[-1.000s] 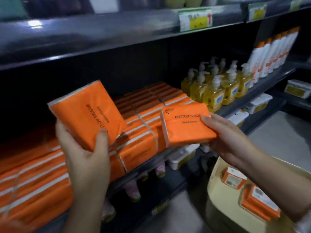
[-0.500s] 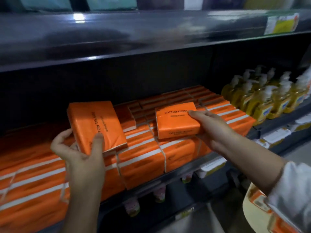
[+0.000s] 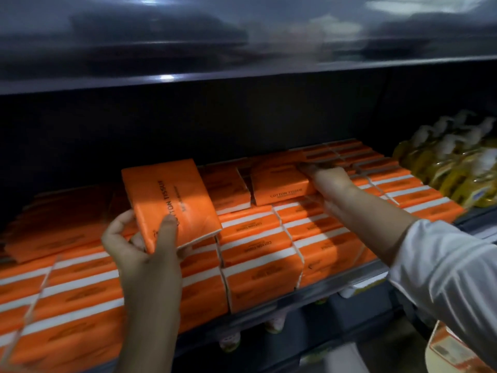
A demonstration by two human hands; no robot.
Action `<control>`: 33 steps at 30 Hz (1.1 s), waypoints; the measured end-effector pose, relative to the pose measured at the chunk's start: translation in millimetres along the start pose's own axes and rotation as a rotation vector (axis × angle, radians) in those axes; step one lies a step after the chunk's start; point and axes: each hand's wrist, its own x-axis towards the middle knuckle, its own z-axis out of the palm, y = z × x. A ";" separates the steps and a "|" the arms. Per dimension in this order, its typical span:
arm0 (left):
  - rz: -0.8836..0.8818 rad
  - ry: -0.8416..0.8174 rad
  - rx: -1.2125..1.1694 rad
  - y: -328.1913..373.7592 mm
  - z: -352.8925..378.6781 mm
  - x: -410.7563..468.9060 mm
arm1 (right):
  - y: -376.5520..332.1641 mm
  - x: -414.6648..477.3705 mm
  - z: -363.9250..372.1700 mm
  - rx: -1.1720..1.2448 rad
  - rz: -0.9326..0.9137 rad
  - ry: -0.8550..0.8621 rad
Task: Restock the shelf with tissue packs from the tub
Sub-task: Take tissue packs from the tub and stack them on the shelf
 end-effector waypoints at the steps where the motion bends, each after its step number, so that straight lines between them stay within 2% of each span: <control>1: -0.002 -0.006 0.005 -0.9 0.4 0.2 | 1.2 1.9 1.8 -0.010 -0.005 0.011; 5: -0.008 -0.057 0.030 -5.3 1.5 1.6 | 1.3 6.3 6.5 -0.006 -0.011 -0.063; 10: 0.001 -0.110 0.023 -9.3 5.8 0.2 | 3.5 1.8 9.4 -0.162 -0.078 -0.129; 13: 0.005 -0.132 0.049 -8.7 9.3 -2.6 | -1.0 -7.9 2.7 -0.199 -0.158 -0.092; 16: 0.013 -0.173 0.072 -8.5 12.1 -6.3 | -6.3 -24.3 -4.4 -0.223 -0.313 -0.042; 19: 0.039 -0.220 0.102 -6.9 15.8 -11.0 | -9.3 -49.9 -9.1 -0.217 -0.424 -0.105; 22: 0.069 -0.299 0.165 -5.2 20.9 -16.8 | -7.0 -77.0 -14.8 -0.147 -0.350 -0.291; 26: 0.124 -0.388 0.195 -3.2 29.9 -25.8 | 3.3 -99.0 -25.3 -0.001 -0.048 -0.583; 30: 0.118 -0.479 0.207 -4.7 39.7 -33.9 | 9.5 -96.1 -38.2 0.057 -0.001 -0.547; 33: 0.190 -0.548 0.371 -12.8 45.6 -37.3 | 5.2 -85.3 -50.1 0.170 0.016 -0.447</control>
